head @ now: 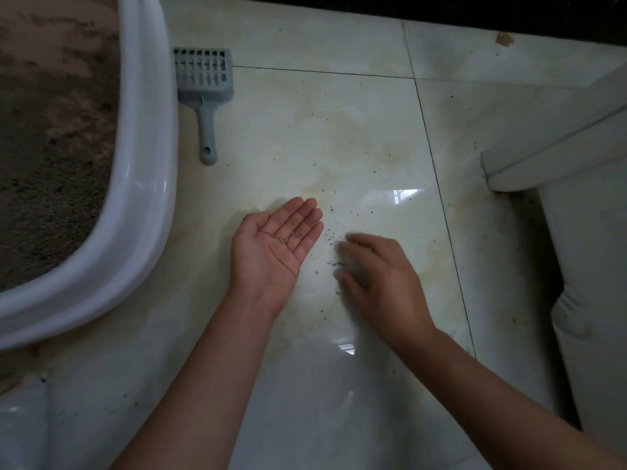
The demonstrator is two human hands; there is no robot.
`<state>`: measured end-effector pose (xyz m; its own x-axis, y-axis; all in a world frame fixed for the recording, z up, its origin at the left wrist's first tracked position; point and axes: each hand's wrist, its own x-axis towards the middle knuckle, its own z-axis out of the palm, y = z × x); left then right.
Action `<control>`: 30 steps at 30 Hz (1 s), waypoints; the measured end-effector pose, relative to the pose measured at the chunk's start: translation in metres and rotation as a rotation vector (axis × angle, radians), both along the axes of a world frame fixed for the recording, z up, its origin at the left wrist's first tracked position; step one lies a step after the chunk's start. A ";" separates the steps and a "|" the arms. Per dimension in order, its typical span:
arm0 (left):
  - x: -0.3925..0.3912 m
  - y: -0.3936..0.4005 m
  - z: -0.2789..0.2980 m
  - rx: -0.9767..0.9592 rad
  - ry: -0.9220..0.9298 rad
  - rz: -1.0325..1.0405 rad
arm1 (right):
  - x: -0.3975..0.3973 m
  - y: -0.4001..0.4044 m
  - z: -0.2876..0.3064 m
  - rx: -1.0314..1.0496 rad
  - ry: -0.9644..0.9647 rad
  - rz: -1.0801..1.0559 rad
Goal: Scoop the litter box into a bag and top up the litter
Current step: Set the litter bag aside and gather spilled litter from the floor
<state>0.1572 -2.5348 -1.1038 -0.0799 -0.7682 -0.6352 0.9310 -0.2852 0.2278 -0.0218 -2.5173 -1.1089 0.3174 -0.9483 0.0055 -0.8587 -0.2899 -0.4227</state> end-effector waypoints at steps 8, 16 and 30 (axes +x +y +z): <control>0.001 0.001 0.001 -0.003 0.013 0.009 | 0.020 -0.028 0.006 0.096 0.017 -0.087; 0.004 0.001 0.002 0.011 0.046 0.035 | 0.026 -0.053 0.005 0.044 0.054 0.027; 0.002 0.003 -0.001 0.039 -0.043 0.022 | 0.035 -0.049 0.019 0.069 -0.133 -0.001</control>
<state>0.1588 -2.5318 -1.1048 -0.0353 -0.7439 -0.6673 0.9268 -0.2741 0.2566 0.0132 -2.5662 -1.0899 0.3173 -0.9482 -0.0177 -0.7942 -0.2555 -0.5513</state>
